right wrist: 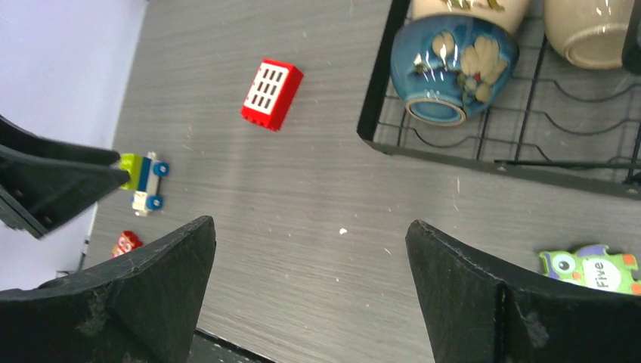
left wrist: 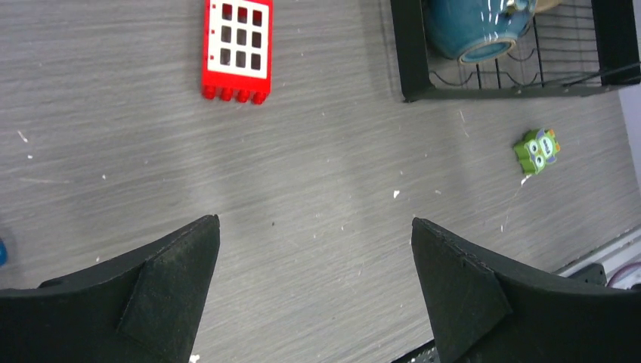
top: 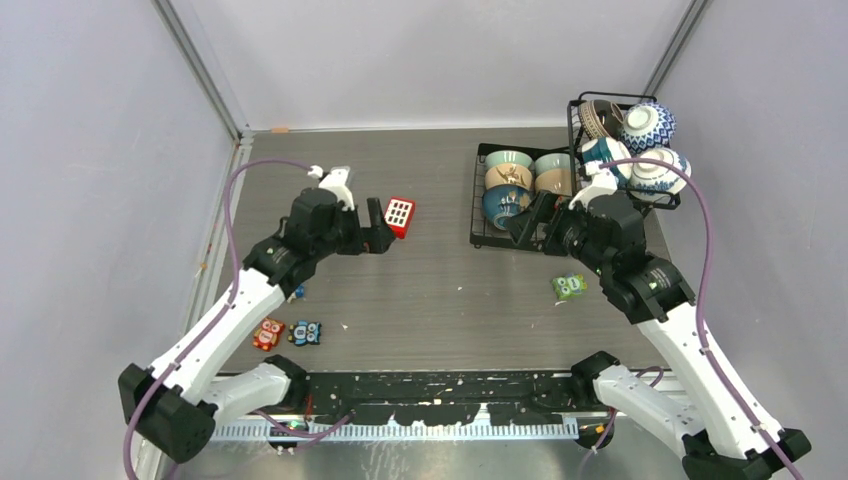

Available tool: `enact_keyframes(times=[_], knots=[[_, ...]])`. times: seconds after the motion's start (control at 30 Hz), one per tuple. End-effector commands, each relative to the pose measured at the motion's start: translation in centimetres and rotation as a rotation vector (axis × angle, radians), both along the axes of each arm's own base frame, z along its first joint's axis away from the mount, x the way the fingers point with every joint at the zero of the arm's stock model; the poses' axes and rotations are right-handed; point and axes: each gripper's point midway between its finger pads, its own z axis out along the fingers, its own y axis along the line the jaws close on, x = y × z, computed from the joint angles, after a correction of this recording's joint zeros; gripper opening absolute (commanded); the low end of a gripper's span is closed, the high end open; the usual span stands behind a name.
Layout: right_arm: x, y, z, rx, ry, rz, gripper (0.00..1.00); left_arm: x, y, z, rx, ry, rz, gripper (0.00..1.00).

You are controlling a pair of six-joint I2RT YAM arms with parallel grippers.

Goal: Unload the bowls from the dish rack
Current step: Adjust the dish rack at the center of the board.

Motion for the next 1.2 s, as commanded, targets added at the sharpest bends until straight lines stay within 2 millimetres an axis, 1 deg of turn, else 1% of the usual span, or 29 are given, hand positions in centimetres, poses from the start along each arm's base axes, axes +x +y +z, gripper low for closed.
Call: enact_keyframes(times=[0.0, 0.1, 0.13, 0.2, 0.23, 0.27, 0.33, 0.43, 0.53, 0.6, 0.63, 0.67, 0.73, 0.77, 0.83, 0.9, 0.97, 1.03, 1.1, 1.17], knots=[[-0.5, 0.1, -2.0, -0.039, 0.034, 0.024, 1.0, 2.5, -1.3, 1.1, 0.028, -0.024, 0.003, 1.0], [-1.2, 1.0, -3.4, -0.021, 0.073, 0.073, 0.99, 3.7, -2.1, -0.2, 0.1, 0.022, -0.019, 1.0], [-1.4, 1.2, -3.8, -0.016, 0.081, 0.078, 0.98, 4.2, -2.2, -0.7, 0.122, 0.041, -0.014, 1.0], [-1.7, 1.3, -4.6, -0.01, 0.093, 0.082, 0.98, 4.9, -2.7, -1.7, 0.152, 0.076, -0.023, 0.97], [-1.8, 1.3, -4.9, -0.012, 0.098, 0.083, 0.97, 5.3, -3.1, -2.2, 0.156, 0.095, -0.032, 0.95], [-1.9, 1.2, -5.3, -0.016, 0.102, 0.08, 0.97, 5.6, -3.8, -2.2, 0.149, 0.104, -0.043, 0.95], [-2.1, 0.9, -5.8, -0.029, 0.107, 0.074, 0.97, 6.1, -5.4, -2.6, 0.133, 0.116, -0.064, 0.94], [-2.5, 0.6, -6.4, -0.044, 0.121, 0.069, 0.97, 6.8, -8.7, -2.4, 0.113, 0.101, -0.107, 0.94], [-2.9, 0.3, -7.0, -0.052, 0.137, 0.066, 0.97, 8.0, -11.7, -2.5, 0.093, 0.11, -0.125, 0.94], [-3.3, 0.1, -7.3, -0.058, 0.15, 0.064, 0.96, 8.8, -13.8, -2.5, 0.091, 0.112, -0.147, 0.91], [-3.2, -0.4, -7.4, -0.072, 0.151, 0.039, 0.96, 9.1, -14.7, -2.9, 0.099, 0.12, -0.156, 0.9], [-3.3, -0.7, -7.3, -0.08, 0.152, 0.026, 0.95, 9.5, -15.8, -3.6, 0.116, 0.132, -0.164, 0.9], [-3.6, -1.3, -7.0, -0.092, 0.152, 0.009, 0.95, 10.2, -17.2, -4.1, 0.142, 0.139, -0.171, 0.88], [-3.7, -1.5, -6.6, -0.093, 0.144, 0.002, 0.95, 10.4, -17.8, -4.2, 0.151, 0.142, -0.174, 0.87], [-3.9, -1.9, -5.0, -0.087, 0.12, -0.008, 0.94, 10.7, -18.8, -4.4, 0.165, 0.148, -0.179, 0.85], [-4.2, -2.4, -2.5, -0.079, 0.081, -0.022, 0.94, 10.8, -19.2, -4.1, 0.16, 0.135, -0.168, 0.84], [-4.5, -3.4, 1.1, -0.078, 0.019, -0.053, 0.94, 10.8, -19.2, -3.3, 0.13, 0.112, -0.151, 0.84], [-4.4, -5.4, 4.6, -0.106, -0.043, -0.137, 0.94, 10.8, -18.9, -2.5, 0.105, 0.08, -0.137, 0.84], [-4.3, -7.9, 7.7, -0.144, -0.093, -0.252, 0.94, 10.6, -18.8, -1.6, 0.079, 0.049, -0.144, 0.85], [-4.1, -10.5, 9.5, -0.179, -0.115, -0.392, 0.92, 10.6, -18.8, -1.3, 0.068, 0.029, -0.147, 0.86]])
